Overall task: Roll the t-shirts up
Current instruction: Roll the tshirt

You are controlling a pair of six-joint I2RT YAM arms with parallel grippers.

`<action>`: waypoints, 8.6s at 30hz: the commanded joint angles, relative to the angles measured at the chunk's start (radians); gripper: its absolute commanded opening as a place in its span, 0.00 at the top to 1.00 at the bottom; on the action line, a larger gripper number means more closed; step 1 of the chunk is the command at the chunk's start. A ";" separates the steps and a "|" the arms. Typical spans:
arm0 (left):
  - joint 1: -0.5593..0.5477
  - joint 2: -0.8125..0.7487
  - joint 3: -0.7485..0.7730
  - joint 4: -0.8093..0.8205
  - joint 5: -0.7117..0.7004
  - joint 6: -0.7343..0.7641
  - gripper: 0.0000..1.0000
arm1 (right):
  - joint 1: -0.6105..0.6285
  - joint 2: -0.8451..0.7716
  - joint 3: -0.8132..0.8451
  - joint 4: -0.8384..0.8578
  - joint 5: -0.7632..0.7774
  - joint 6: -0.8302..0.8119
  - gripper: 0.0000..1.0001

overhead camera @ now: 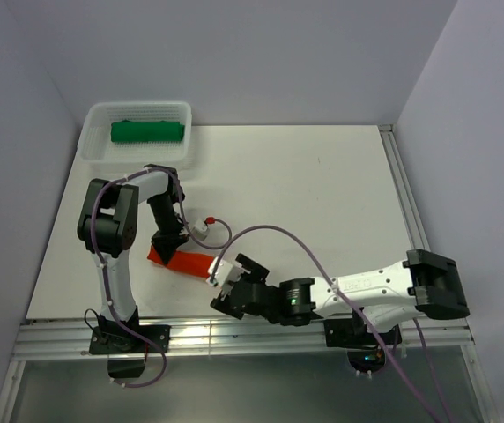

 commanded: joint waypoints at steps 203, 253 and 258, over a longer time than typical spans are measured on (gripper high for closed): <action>0.615 -1.253 -0.769 0.993 0.257 -0.089 0.01 | -0.153 0.696 0.332 -0.227 -0.325 -0.120 1.00; 0.621 -1.677 -0.523 1.347 0.217 -0.314 0.07 | -0.155 0.691 0.329 -0.234 -0.305 -0.106 1.00; 0.621 -1.742 -0.784 1.382 0.179 -0.239 0.03 | -0.155 0.705 0.338 -0.242 -0.313 -0.110 1.00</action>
